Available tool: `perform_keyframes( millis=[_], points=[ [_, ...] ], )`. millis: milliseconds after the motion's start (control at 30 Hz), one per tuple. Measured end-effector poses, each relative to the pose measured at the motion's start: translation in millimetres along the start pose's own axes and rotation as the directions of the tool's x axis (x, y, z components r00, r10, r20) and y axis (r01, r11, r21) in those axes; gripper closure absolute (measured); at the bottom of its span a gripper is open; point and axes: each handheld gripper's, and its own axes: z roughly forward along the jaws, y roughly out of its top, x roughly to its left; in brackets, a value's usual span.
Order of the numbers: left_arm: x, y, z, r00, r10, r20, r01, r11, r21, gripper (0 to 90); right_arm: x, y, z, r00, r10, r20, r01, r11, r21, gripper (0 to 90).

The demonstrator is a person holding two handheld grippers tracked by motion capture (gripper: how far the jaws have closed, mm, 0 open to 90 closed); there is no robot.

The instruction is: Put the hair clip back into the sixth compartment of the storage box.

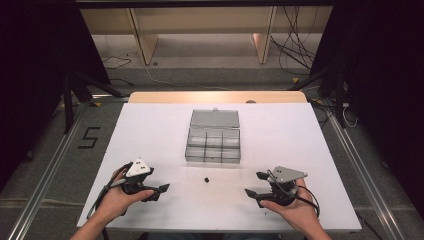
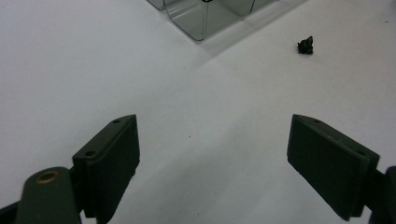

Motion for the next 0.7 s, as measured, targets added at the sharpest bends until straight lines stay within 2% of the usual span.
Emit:
perform_keyframes(
  millis=[367, 700],
  points=[
    [-0.6, 0.5, -0.4, 1.0000, 0.005, -0.007, -0.005, 1.0000, -0.002, 16.4, 4.9, 4.2, 5.9, 1.0000, 0.006, -0.007, -0.006, 1.000, 0.002, 30.4],
    [-0.3, 1.3, 0.0, 1.0000, 0.006, -0.005, -0.006, 1.0000, 0.002, 16.4, 9.1, 13.0, 21.9, 0.9997, -0.005, -0.023, 0.005, 1.000, 0.009, 31.7]
  ],
)
